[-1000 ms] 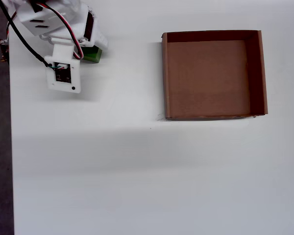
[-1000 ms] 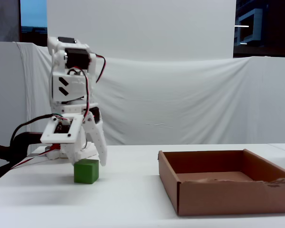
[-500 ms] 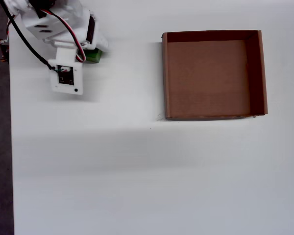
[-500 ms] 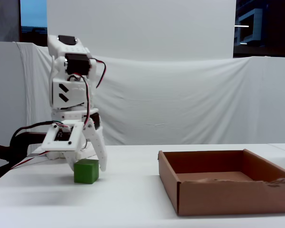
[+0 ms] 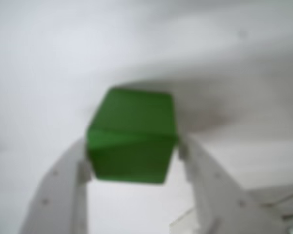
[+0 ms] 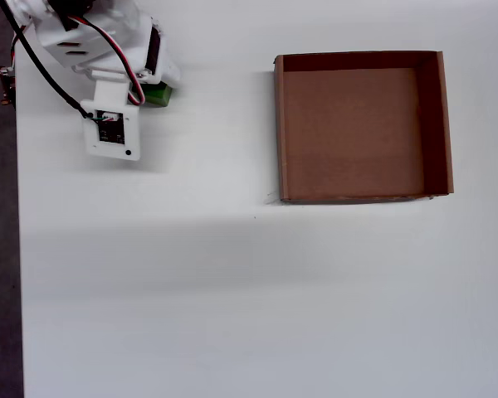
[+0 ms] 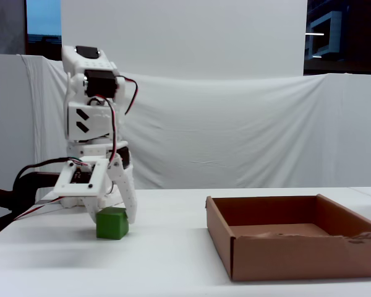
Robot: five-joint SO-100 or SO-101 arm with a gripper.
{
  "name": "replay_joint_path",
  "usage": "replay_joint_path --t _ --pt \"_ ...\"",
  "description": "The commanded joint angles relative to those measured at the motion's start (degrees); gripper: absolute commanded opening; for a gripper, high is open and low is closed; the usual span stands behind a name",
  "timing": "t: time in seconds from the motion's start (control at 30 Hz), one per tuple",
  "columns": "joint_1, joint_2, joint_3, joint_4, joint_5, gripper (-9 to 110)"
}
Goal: Grasp a green cube and put it in a box.
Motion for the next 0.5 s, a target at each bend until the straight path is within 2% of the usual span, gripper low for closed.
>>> replay_joint_path --t 0.0,0.47 --pt "0.5 2.1 -0.7 -0.1 -0.8 22" --pt "0.4 4.0 1.5 -1.1 -0.8 20"
